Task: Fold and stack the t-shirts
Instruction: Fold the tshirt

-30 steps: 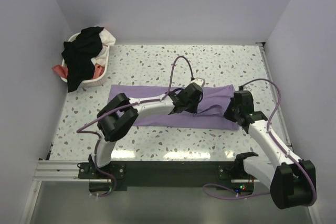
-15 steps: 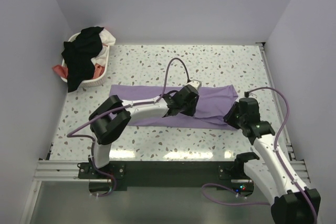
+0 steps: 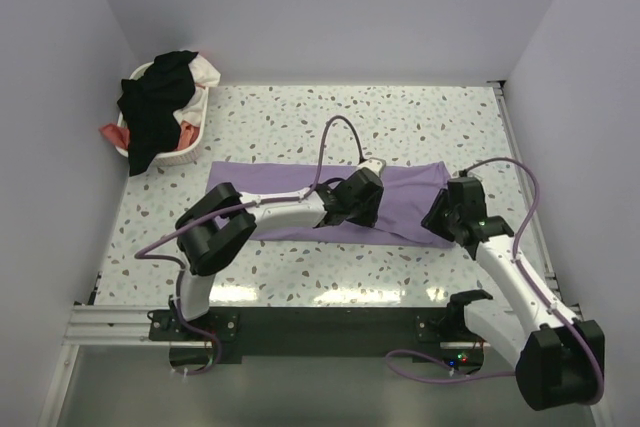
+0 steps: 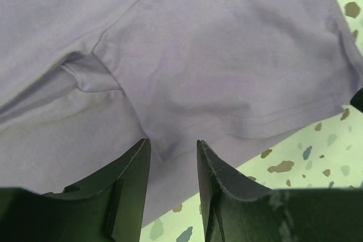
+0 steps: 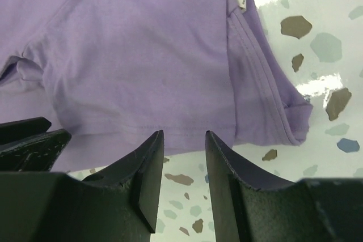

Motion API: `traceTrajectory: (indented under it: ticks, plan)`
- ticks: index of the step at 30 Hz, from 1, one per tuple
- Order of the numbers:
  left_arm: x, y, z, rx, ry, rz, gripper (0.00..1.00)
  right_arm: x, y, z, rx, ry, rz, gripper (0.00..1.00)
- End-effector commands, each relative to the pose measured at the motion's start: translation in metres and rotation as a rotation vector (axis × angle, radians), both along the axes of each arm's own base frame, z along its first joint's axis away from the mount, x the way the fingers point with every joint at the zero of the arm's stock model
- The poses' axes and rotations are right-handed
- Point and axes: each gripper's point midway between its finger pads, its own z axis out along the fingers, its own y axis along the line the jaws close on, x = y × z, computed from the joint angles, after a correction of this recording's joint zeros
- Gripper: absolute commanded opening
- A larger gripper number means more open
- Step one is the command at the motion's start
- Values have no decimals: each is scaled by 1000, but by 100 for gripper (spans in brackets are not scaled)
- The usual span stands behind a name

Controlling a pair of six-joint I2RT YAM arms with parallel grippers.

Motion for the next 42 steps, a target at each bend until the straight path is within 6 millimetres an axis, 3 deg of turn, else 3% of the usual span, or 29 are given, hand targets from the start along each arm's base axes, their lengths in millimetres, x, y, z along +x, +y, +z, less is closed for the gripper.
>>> traceTrajectory:
  ticks: [1, 7, 10, 21, 27, 38, 41, 42]
  plan:
    - [13, -1, 5, 18, -39, 60, 42, 24, 4, 8, 21, -77, -6, 39]
    - [10, -2, -10, 32, -18, 47, 41, 15, 6, -27, 46, -8, -32, 38]
    - [10, -2, -9, 22, -20, 49, 38, 13, 6, -34, 49, 6, -42, 38]
    - [13, -7, 3, -15, -37, 53, 10, 4, -2, -40, 22, 34, -79, 37]
    - [12, -1, 9, -14, -45, 65, 2, 1, -2, -45, 27, 63, -100, 36]
    - [9, 9, 10, -5, -45, 79, 1, -14, -8, -56, 21, 143, -180, 34]
    - [7, 11, 9, -7, -41, 81, 4, -17, -8, -57, 20, 167, -186, 31]
    - [6, 13, 12, -10, -46, 79, 9, -17, -9, -56, 19, 170, -186, 29]
